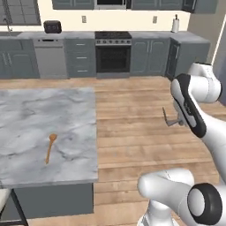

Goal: Pick up the metallic utensils from the counter and place them in the open drawer. Make sure not to pick up any wooden utensils.

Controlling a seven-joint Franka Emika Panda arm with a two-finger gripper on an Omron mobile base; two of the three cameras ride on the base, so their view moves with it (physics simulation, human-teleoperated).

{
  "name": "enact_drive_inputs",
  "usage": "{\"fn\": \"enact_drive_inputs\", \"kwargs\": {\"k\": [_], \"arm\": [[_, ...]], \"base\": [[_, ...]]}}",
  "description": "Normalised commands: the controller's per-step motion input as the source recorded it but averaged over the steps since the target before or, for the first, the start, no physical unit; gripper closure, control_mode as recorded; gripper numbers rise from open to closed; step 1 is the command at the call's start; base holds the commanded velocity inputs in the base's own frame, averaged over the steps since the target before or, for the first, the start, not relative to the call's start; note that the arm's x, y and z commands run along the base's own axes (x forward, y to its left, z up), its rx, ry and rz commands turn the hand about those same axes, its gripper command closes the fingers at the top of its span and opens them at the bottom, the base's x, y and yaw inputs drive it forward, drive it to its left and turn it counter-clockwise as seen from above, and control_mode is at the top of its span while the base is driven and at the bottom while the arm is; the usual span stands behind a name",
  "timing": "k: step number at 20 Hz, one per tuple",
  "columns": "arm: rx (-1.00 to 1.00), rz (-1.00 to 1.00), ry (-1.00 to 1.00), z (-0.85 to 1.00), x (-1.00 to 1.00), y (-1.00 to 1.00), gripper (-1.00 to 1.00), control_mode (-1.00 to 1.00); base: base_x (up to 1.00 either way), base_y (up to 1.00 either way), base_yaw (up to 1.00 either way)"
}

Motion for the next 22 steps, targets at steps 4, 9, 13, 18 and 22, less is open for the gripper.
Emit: {"fn": "enact_drive_inputs", "kwargs": {"k": [4, 9, 13, 18, 22], "arm": [[0.00, 0.00, 0.00, 0.00, 0.00, 0.00, 1.00, 1.00], [0.00, 0.00, 0.00, 0.00, 0.00, 0.00, 1.00, 1.00], [0.00, 0.00, 0.00, 0.00, 0.00, 0.00, 1.00, 1.00], [0.00, 0.00, 0.00, 0.00, 0.00, 0.00, 1.00, 1.00], [0.00, 0.00, 0.00, 0.00, 0.00, 0.00, 1.00, 1.00]], "base": [[0.66, -0.96, 0.57], [0.54, -0.90, 0.61], [0.53, -0.89, 0.61], [0.53, -0.99, 0.56], [0.68, -1.00, 0.42]]}}
